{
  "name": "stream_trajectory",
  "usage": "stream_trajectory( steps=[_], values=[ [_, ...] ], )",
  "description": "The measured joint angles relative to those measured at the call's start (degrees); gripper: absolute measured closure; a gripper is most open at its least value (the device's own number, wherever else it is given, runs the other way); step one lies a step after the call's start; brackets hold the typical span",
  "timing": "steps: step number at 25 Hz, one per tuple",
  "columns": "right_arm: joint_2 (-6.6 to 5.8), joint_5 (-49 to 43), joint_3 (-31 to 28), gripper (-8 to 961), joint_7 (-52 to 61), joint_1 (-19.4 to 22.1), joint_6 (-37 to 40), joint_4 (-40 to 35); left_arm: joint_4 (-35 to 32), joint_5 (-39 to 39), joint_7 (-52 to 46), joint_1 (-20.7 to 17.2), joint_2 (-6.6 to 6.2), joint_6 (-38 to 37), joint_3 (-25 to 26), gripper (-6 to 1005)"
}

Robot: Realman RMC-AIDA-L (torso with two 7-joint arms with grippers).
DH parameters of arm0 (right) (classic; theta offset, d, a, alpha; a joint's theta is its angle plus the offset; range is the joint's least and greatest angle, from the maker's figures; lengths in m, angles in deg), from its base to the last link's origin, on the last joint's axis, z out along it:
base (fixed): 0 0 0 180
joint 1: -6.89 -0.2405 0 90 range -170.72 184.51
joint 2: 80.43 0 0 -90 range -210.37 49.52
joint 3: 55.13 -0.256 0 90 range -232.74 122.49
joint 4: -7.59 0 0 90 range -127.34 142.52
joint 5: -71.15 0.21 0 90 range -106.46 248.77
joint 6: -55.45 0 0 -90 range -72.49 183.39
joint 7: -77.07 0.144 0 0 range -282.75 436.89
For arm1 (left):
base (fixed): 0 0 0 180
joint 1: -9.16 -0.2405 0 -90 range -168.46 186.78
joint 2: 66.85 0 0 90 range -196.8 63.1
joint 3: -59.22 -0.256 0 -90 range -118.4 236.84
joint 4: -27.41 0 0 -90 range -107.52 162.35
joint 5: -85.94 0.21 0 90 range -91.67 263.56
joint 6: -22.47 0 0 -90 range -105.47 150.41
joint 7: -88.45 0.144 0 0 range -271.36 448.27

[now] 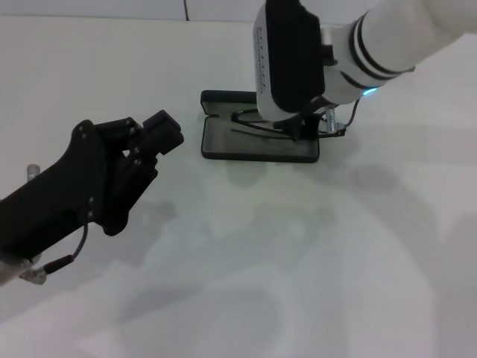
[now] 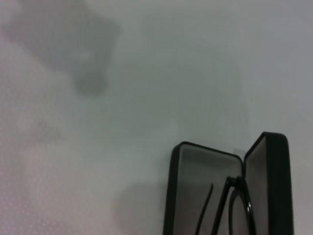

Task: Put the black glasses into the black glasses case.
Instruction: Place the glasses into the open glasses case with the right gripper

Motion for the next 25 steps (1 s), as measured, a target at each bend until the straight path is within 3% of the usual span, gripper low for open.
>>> stream_trajectory(
  steps=[9,25],
  values=[
    [0.00,0.67,5.62,804,0.07,0.28,-6.97,1.65,0.00,-0.13,0.10,-0.04,0.16,0.15,0.01,928],
    [0.00,0.67,8.31,802,0.10,0.53,-11.70,3.19,0.00,-0.19,0.39,0.15,0.25,0.73,0.01,928]
  ],
)
